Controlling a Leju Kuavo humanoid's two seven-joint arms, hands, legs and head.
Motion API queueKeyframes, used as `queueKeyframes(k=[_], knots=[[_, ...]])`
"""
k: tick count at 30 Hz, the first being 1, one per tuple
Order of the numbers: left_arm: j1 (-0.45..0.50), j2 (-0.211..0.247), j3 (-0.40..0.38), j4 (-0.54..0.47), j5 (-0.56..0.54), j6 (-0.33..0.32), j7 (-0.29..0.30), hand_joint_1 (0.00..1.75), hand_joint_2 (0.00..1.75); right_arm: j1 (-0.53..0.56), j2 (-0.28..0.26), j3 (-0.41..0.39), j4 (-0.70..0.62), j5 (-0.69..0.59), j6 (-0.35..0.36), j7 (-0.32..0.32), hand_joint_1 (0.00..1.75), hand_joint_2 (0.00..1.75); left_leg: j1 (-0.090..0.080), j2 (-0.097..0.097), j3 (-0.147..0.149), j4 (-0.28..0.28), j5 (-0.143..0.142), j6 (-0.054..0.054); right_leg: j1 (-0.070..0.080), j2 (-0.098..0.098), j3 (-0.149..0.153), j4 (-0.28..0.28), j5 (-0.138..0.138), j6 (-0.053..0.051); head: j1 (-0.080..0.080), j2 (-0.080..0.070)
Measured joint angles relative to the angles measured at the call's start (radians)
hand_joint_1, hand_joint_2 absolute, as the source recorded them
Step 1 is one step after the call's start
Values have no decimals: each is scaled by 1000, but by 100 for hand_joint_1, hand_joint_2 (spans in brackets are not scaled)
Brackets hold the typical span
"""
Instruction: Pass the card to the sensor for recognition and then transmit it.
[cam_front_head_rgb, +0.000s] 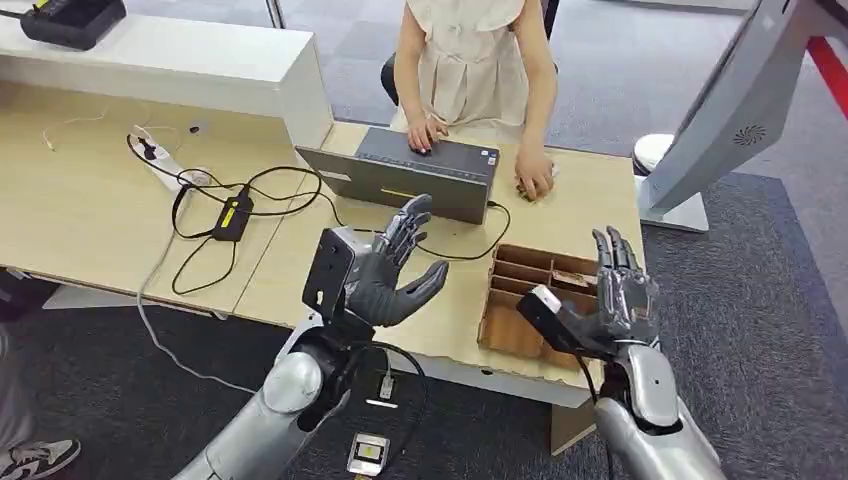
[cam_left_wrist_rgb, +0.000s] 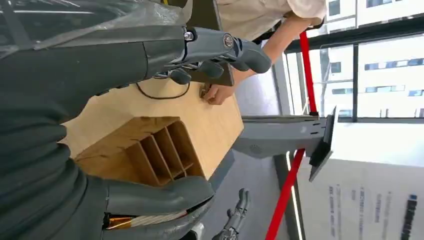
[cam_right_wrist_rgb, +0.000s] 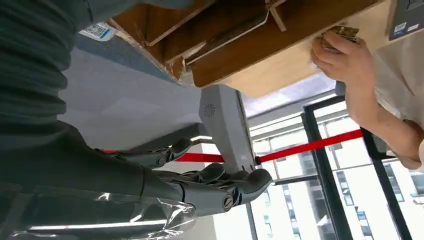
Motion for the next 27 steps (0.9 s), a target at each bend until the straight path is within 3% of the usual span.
queueKeyframes(k=[27], knots=[[-17, -15, -23, 41, 10, -22, -18, 0, 175, -37, 17, 0, 114, -71, -12, -27, 0, 175, 0, 0, 0, 0, 0, 0, 0, 0, 0, 0, 0, 0, 0, 0]])
